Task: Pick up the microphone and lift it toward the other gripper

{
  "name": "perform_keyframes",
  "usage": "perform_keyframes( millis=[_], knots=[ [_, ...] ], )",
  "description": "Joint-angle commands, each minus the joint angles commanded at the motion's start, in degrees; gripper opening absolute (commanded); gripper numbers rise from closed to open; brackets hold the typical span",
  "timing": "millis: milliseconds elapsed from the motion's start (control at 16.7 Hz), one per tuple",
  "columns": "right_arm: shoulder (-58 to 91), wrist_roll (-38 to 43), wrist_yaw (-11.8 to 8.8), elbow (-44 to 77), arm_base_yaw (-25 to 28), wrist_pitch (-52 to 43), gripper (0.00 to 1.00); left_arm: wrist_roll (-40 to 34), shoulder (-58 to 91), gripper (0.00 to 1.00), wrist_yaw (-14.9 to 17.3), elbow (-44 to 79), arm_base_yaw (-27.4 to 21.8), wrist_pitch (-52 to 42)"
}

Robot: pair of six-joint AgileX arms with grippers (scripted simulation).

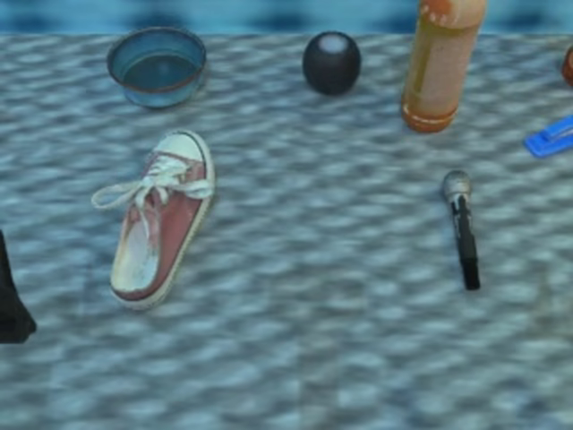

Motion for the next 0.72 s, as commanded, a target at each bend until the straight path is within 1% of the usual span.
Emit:
perform_keyframes(
  millis=[180,360,540,720],
  knots=[
    [0.6,0.1,0.0,0.6,0.2,-0.4,1.00,0.0,0.0,1.00,0.0,0.0,0.0,0.0],
    [5.9,1.5,0.0,5.8,1.5,-3.9,1.00,0.0,0.0,1.00,0.0,0.0,0.0,0.0],
    [16.8,3.9,0.3,15.2,3.7,-10.1,1.00,0.0,0.0,1.00,0.0,0.0,0.0,0.0],
    [32.8,7.0,0.6,27.1,6.4,-18.3,1.00,0.0,0.0,1.00,0.0,0.0,0.0,0.0]
  ],
)
